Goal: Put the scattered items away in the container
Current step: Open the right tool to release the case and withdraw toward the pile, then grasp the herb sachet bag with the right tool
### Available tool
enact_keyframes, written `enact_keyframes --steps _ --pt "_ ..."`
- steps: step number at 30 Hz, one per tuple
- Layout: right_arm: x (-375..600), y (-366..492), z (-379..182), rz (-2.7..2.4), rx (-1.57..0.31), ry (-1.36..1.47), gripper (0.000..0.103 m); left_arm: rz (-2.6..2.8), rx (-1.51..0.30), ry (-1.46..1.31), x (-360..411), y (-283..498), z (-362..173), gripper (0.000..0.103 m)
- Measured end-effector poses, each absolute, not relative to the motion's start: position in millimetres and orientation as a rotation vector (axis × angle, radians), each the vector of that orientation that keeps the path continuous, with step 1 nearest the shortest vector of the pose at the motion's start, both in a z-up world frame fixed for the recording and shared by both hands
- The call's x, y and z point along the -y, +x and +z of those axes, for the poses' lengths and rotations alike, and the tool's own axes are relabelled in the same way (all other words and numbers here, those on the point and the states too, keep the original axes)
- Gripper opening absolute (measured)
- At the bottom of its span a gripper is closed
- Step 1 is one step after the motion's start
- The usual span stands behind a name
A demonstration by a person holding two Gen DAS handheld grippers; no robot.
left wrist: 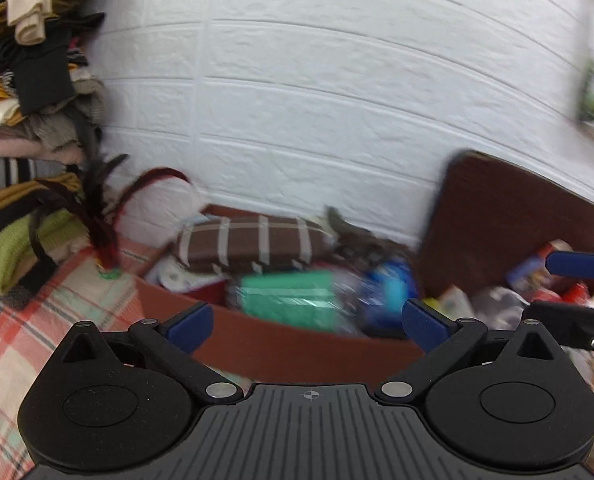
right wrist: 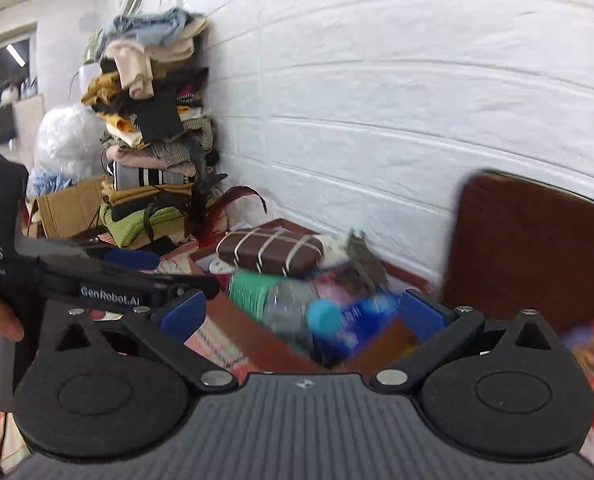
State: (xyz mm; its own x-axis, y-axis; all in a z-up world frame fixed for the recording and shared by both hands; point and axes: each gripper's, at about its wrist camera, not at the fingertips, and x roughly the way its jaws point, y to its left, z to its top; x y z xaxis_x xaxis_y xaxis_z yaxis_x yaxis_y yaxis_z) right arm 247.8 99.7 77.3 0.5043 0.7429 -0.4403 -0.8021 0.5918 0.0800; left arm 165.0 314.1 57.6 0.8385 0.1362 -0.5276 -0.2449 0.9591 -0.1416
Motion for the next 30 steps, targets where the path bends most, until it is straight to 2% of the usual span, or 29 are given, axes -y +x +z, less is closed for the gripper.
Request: enact_keyframes --steps 9,16,23,30 --pt "4 168 70 0.749 -0.445 -0.124 0.103 0.085 -0.593 -0.112 -212 107 34 0.103" --pt "83 140 55 0.659 -0.522 -0.115 0.103 0.085 -0.604 -0.157 -156 68 10 0.103" --pt "122 132 27 0.657 -0.601 -0.074 0.103 0.09 -0.683 -0.17 -125 67 -15 0.103" --pt "143 143 -10 0.571 -0.663 -0.113 0.103 -0.001 -0.729 -0.132 -100 105 -26 0.103"
